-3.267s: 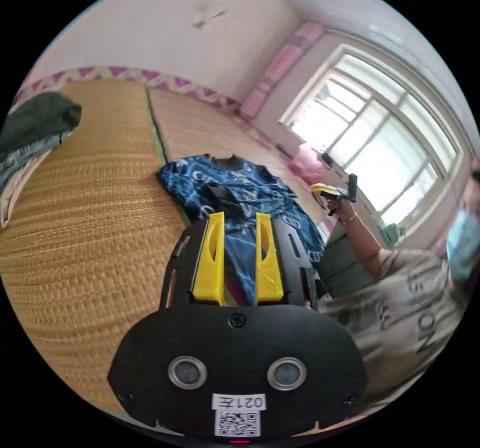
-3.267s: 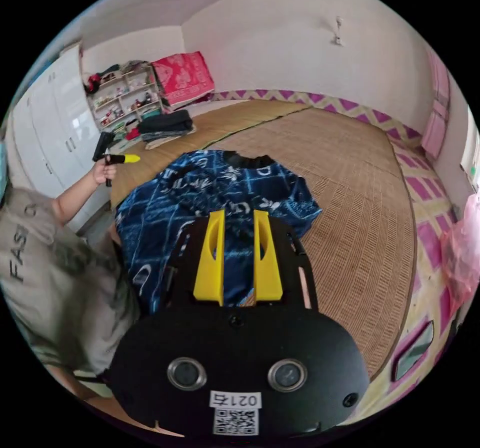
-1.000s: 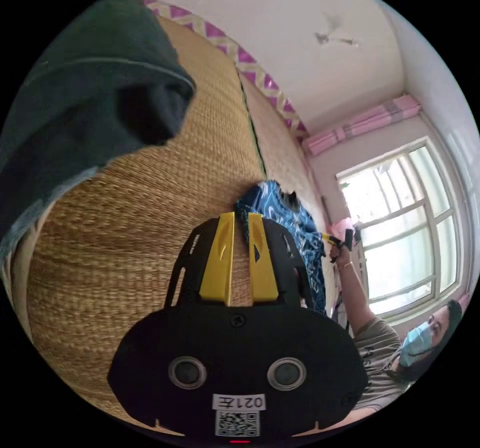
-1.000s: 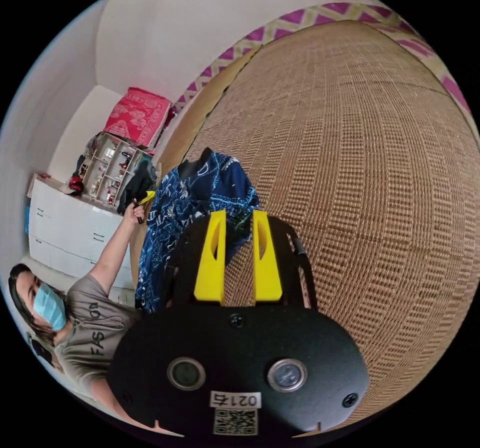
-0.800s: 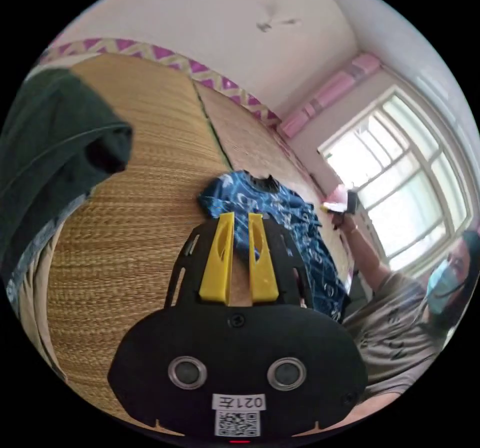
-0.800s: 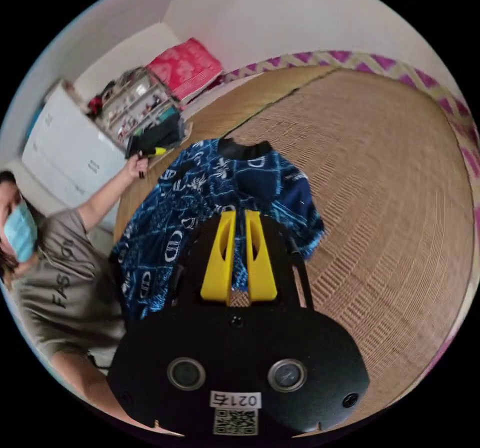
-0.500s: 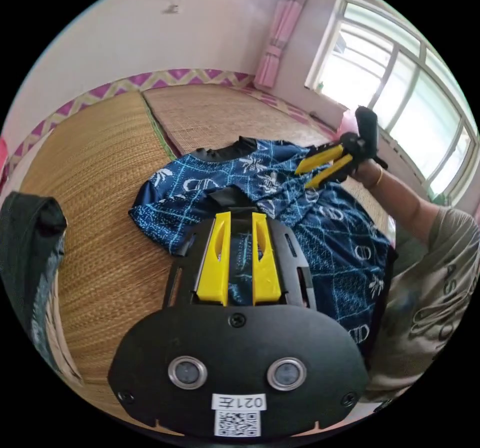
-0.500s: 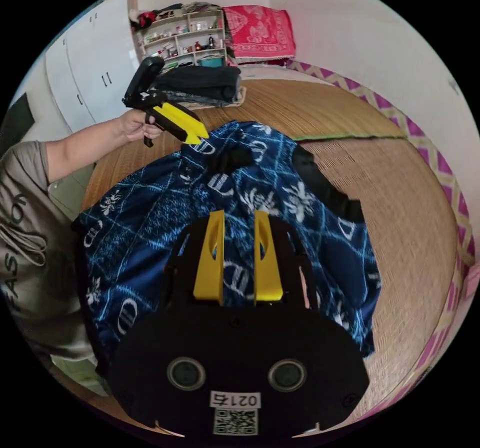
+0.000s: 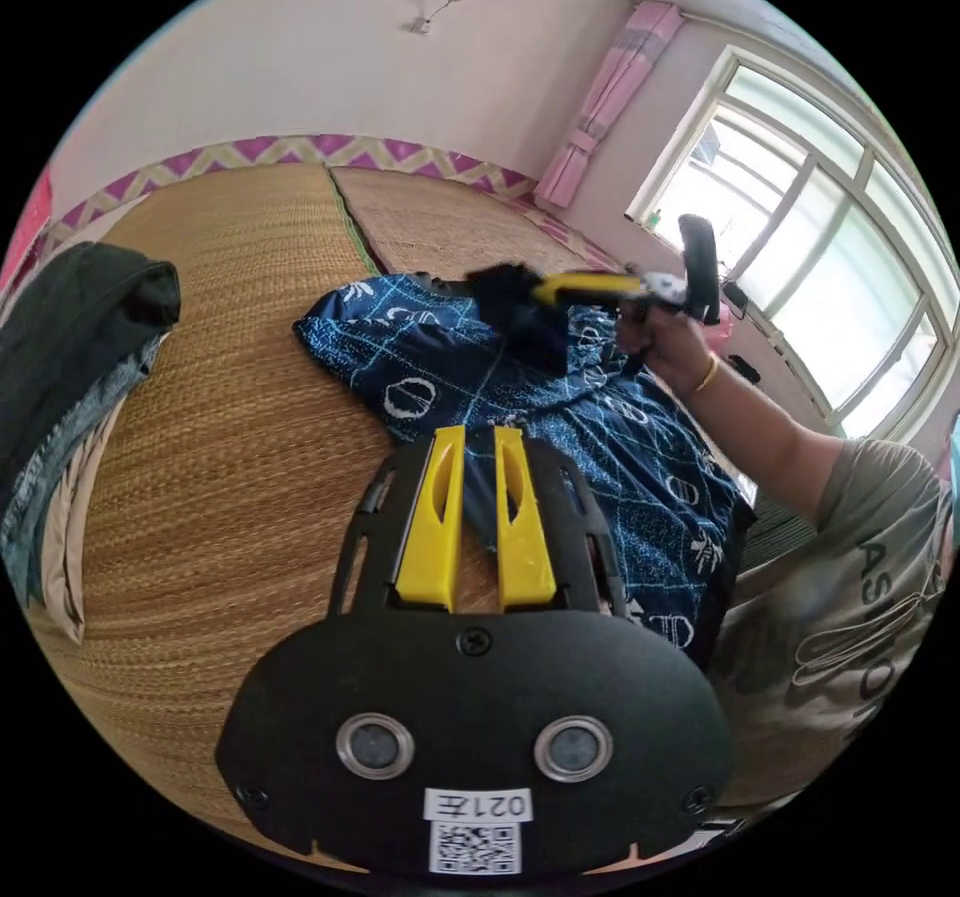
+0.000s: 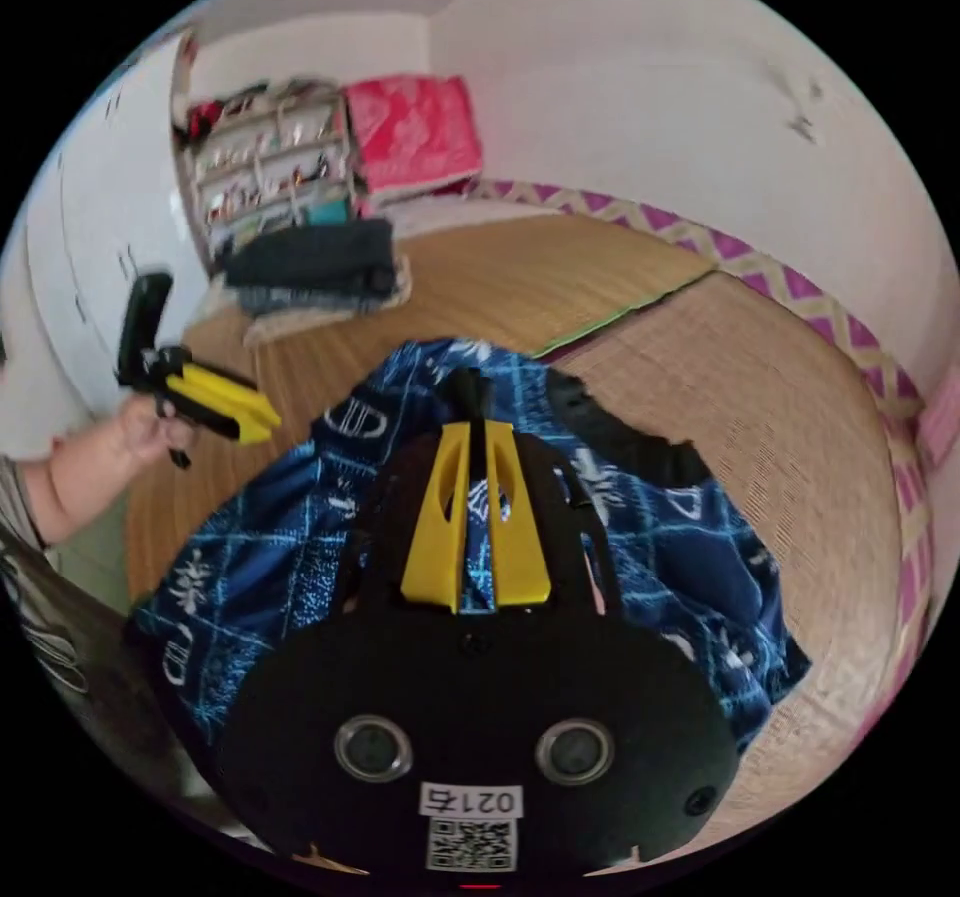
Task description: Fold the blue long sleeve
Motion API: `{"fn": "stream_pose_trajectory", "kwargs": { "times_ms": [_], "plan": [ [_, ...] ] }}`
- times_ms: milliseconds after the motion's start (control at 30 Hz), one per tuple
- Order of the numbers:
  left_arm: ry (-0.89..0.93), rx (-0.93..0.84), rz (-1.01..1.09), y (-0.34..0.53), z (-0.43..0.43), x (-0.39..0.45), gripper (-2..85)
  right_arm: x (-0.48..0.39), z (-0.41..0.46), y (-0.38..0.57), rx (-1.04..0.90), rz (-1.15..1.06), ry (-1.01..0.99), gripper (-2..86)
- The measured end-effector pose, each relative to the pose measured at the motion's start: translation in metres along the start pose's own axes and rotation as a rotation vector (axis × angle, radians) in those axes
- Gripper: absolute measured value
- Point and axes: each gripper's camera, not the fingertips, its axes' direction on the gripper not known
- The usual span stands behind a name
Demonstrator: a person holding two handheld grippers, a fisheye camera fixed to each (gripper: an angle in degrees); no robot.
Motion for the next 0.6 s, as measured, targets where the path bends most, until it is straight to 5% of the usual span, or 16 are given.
{"fn": "stream_pose_trajectory", "kwargs": {
  "times_ms": [133, 333, 600],
  "plan": [
    [-0.002, -0.01, 0.086, -0.048, -0.005, 0.044, 5.0, 0.167, -0.202, 0.076, 0.216, 0.269, 0.083, 0.7],
    [0.147, 0.01, 0.099, -0.14, 0.001, 0.096, 4.7, 0.37, -0.438, 0.228, 0.191, 0.517, 0.413, 0.7],
    [0.181, -0.027, 0.077, -0.237, 0.04, 0.17, 4.2, 0.516, -0.529, 0.457, 0.204, 0.91, 0.406, 1.0]
  ]
}}
